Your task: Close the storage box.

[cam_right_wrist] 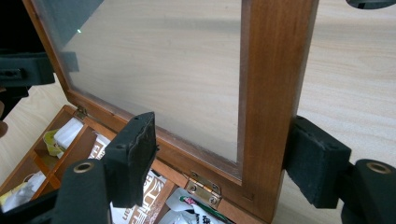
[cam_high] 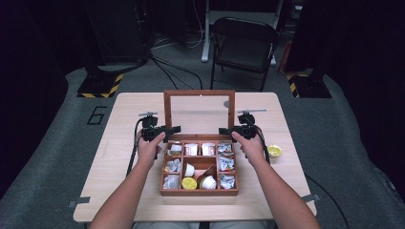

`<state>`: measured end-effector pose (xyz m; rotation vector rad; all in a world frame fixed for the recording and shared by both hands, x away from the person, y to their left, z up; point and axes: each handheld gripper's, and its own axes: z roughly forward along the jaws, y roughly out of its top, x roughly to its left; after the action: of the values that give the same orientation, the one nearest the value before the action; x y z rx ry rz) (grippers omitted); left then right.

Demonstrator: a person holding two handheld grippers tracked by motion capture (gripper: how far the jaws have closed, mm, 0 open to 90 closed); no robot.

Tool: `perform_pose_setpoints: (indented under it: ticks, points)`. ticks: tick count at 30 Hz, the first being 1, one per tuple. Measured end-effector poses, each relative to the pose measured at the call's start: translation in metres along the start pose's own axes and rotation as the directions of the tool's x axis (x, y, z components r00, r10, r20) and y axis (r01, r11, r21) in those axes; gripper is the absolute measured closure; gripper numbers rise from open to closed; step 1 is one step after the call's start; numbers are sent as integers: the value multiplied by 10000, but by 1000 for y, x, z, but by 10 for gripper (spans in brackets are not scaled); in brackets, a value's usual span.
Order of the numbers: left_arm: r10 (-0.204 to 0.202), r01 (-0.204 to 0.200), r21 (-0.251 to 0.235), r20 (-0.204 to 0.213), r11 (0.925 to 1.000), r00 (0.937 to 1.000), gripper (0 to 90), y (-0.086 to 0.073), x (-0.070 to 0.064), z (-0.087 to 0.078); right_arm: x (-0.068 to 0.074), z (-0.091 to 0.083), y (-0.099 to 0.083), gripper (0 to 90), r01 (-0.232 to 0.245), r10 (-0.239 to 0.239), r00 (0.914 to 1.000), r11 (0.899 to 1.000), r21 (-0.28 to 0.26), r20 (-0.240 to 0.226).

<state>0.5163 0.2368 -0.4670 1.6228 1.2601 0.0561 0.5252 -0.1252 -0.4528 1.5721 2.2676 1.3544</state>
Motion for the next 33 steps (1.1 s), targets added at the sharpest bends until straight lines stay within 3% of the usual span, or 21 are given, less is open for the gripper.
perform_pose_setpoints:
  ticks: [6, 7, 13, 17, 24, 27, 33]
  points:
    - [199, -193, -401, 145, 9990, 9997, 298, 5, -5, -10, 6, -4, 0, 294, 357, -357, 9993, 9993, -56, 85]
    - [469, -463, -395, 163, 9981, 9988, 298, 6, -6, -12, 6, -4, 0, 294, 505, -505, 9987, 9987, -69, 75]
    - [742, -727, -636, 212, 9953, 9970, 299, 9, -15, -22, 13, -9, -2, 294, 747, -747, 9970, 9972, 15, 206]
    - [886, -856, -862, 318, 9926, 9956, 303, 10, -22, -30, 18, -15, -2, 301, 1172, -1166, 9927, 9930, -161, 318]
    - [1123, -1095, -710, 370, 9914, 9930, 302, 9, -31, -39, 23, -24, -3, 301, 1360, -1355, 9906, 9901, -339, 170]
    - [1455, -1424, -713, 399, 9872, 9886, 300, 9, -32, -43, 26, -30, -6, 301, 1388, -1382, 9903, 9892, -475, 165]
    - [1720, -1671, -924, 483, 9816, 9839, 297, 5, -38, -55, 29, -47, -10, 302, 1601, -1601, 9871, 9836, -826, 66]
